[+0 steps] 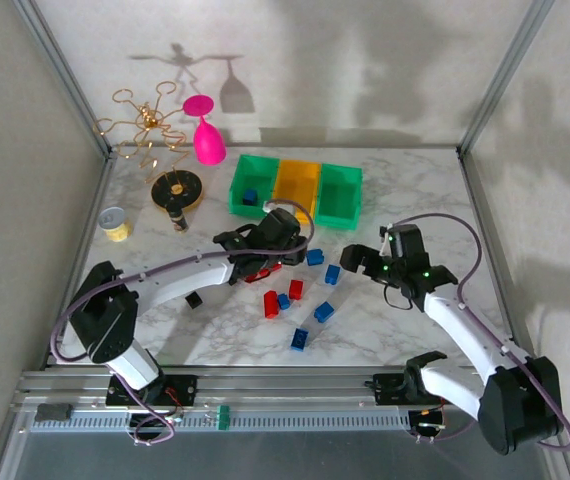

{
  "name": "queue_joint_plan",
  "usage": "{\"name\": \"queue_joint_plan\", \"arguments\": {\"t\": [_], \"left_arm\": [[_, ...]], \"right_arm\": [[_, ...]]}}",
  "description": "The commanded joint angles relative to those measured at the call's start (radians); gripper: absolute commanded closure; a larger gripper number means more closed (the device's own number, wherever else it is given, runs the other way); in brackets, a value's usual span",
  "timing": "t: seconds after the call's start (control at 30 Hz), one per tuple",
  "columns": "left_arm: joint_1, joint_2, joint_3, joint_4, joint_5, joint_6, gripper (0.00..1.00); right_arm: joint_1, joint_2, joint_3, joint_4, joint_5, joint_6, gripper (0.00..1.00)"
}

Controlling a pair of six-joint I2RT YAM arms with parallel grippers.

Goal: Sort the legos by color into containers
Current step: Pick up the lego from the center of the table.

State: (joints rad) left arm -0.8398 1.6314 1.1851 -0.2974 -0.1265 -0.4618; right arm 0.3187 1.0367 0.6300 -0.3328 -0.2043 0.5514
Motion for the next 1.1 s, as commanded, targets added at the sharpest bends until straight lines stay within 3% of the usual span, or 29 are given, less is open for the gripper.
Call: {"name": "queue_joint_plan", "arguments": {"t": [0.0,0.13,0.27,0.6,0.87,1.07], "left_arm": [[-0.002,0.042,-0.002,0.097,0.019,0.167,0.35],[-0.002,0.105,0.027,0.113,-0.003,0.301,0.34],[-0.002,0.175,0.066,0.117,0.043,0.425,0.33],[-0.002,0.331,0.163,0.137,0.123,0.583,0.25],[0.010,0.426,0.225,0.127,0.160,0.612,0.23],[0.030,0.498,0.286,0.081,0.158,0.578,0.29]], "right_arm": [[-0.069,-0.045,-0.038,-0.024,-0.075,0.021,0.01],[-0.127,-0.075,-0.047,-0.040,-0.102,0.007,0.01],[-0.161,-0.087,-0.050,-0.042,-0.130,-0.005,0.01],[-0.173,-0.063,-0.046,-0.023,-0.164,-0.008,0.01],[-0.178,-0.062,-0.049,-0.020,-0.162,-0.009,0.01],[-0.180,-0.052,-0.045,-0.009,-0.168,-0.009,0.01]]}}
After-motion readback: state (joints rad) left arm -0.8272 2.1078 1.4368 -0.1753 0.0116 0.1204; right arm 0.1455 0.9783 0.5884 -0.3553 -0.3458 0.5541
